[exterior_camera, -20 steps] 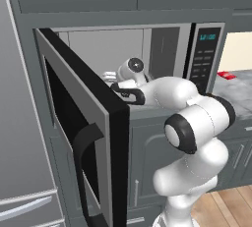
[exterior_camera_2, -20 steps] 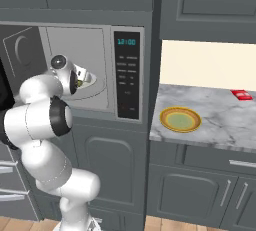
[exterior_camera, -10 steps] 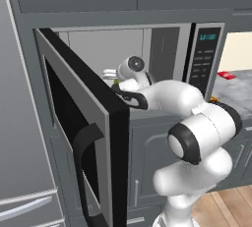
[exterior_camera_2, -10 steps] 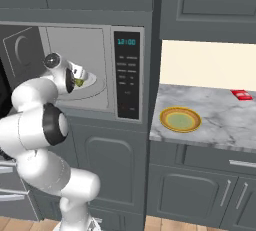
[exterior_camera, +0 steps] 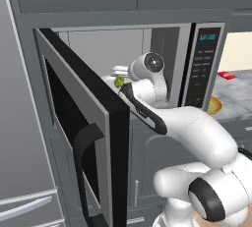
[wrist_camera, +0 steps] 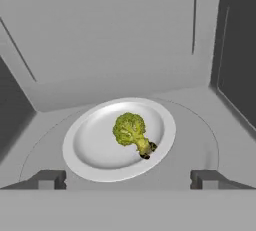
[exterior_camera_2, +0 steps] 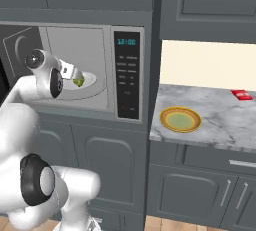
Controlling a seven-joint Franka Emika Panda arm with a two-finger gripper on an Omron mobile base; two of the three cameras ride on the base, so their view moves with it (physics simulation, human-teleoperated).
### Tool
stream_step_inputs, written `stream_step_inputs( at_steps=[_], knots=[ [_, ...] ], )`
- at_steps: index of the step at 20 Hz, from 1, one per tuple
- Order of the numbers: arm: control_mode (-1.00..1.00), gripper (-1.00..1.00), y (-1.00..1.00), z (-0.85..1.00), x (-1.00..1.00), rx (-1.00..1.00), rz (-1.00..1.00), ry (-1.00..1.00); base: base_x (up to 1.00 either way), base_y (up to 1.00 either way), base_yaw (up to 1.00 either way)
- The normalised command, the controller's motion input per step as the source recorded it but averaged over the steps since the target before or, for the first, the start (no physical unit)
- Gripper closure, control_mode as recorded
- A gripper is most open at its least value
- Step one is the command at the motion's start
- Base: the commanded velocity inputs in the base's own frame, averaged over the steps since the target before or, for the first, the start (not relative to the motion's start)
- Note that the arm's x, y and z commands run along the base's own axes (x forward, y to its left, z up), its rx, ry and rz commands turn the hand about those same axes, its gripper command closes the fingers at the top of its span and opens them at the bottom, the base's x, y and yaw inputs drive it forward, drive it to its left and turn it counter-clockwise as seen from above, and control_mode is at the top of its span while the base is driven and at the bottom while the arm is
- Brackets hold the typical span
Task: Pick the broccoli from the counter and place it in the microwave. Then turn on the microwave.
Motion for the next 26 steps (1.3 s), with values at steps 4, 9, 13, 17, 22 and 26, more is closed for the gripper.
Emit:
stream_step_inputs(
  at_steps=[4,9,13,17,22,26],
  knots=[
    [-1.00,-1.00,-0.46,0.70,-1.00,0.00,-0.01,0.06,0.00,0.00,0.00],
    [-1.00,-1.00,-0.28,0.28,-1.00,0.00,-0.05,0.13,0.00,0.00,0.00],
    [-1.00,1.00,-0.16,0.28,-1.00,0.00,-0.04,0.13,0.00,0.00,0.00],
    [-1.00,1.00,-0.18,0.10,-1.00,-0.01,-0.05,0.02,0.00,0.00,0.00],
    [-1.00,1.00,0.00,0.00,-1.00,-0.04,-0.02,-0.01,0.00,0.00,0.00],
    [-1.00,1.00,-0.17,0.00,-1.00,0.00,0.00,-0.03,0.00,0.00,0.00]
  ],
)
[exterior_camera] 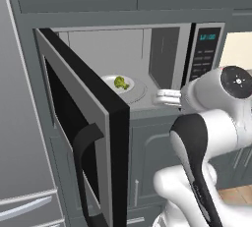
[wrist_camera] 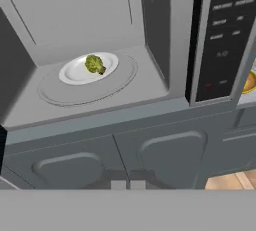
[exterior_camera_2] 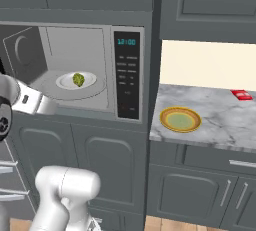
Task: Pick the broccoli from the counter and place it in the microwave. Then turn on the microwave.
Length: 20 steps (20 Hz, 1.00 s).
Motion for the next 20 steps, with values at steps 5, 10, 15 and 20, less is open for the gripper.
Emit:
stream_step_inputs(
  at_steps=[5,10,15,20],
  knots=[
    [-1.00,1.00,0.00,0.00,-1.00,0.00,0.04,-0.08,0.00,0.00,0.00],
    [-1.00,1.00,-0.04,0.00,-0.93,0.00,0.01,-0.17,0.00,0.00,0.00],
    [-1.00,1.00,0.00,-0.03,-0.72,-0.01,0.00,-0.17,0.00,0.00,0.00],
    [-1.00,1.00,-0.02,-0.07,-0.82,-0.03,0.00,-0.21,0.00,0.00,0.00]
  ],
)
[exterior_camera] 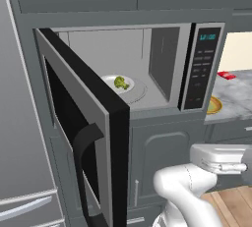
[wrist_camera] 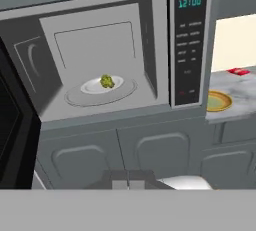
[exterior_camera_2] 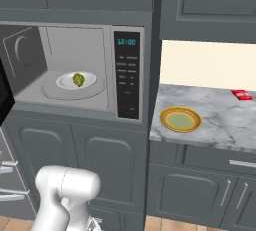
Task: Pick the broccoli from the counter and place it in the microwave. Then turn on the microwave.
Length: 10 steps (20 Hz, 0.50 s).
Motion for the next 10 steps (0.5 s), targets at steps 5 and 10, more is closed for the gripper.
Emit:
stream_step_inputs(
  at_steps=[5,10],
  knots=[
    [-1.00,1.00,0.00,-0.14,-0.59,-0.01,0.00,-0.20,0.00,0.00,0.00],
    [-1.00,1.00,0.00,-0.32,-0.18,-0.04,0.00,-0.25,0.00,0.00,0.00]
  ],
)
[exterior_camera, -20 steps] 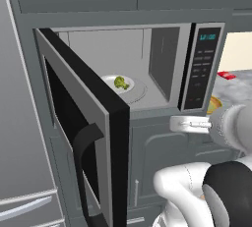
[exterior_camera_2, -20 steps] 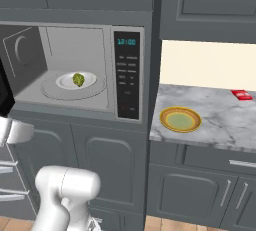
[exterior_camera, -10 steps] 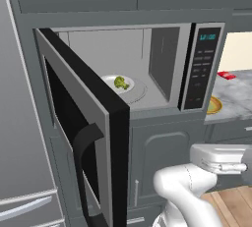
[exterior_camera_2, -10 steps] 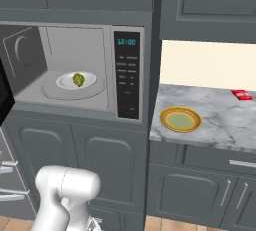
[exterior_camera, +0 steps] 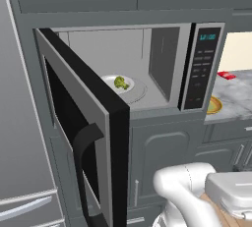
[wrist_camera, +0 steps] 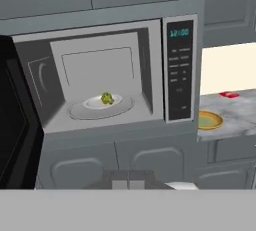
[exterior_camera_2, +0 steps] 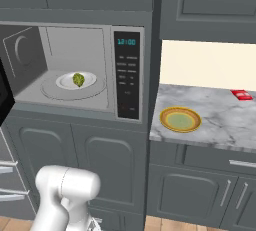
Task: Pick the broccoli from the counter and place it in the microwave. Then turn on the microwave.
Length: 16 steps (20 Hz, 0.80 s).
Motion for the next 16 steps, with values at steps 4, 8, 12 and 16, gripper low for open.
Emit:
stream_step_inputs(
  at_steps=[4,8,12,16],
  knots=[
    [-1.00,1.00,0.00,-0.34,-0.02,-0.02,0.00,-0.29,0.00,0.00,0.00],
    [-1.00,1.00,0.01,-0.29,-0.06,-0.03,0.01,-0.36,0.00,0.00,0.00],
    [-1.00,1.00,0.00,-0.43,-0.01,-0.04,0.01,-0.34,0.00,0.00,0.00],
    [-1.00,1.00,0.05,-0.52,0.00,-0.04,0.00,-0.30,0.00,0.00,0.00]
  ],
)
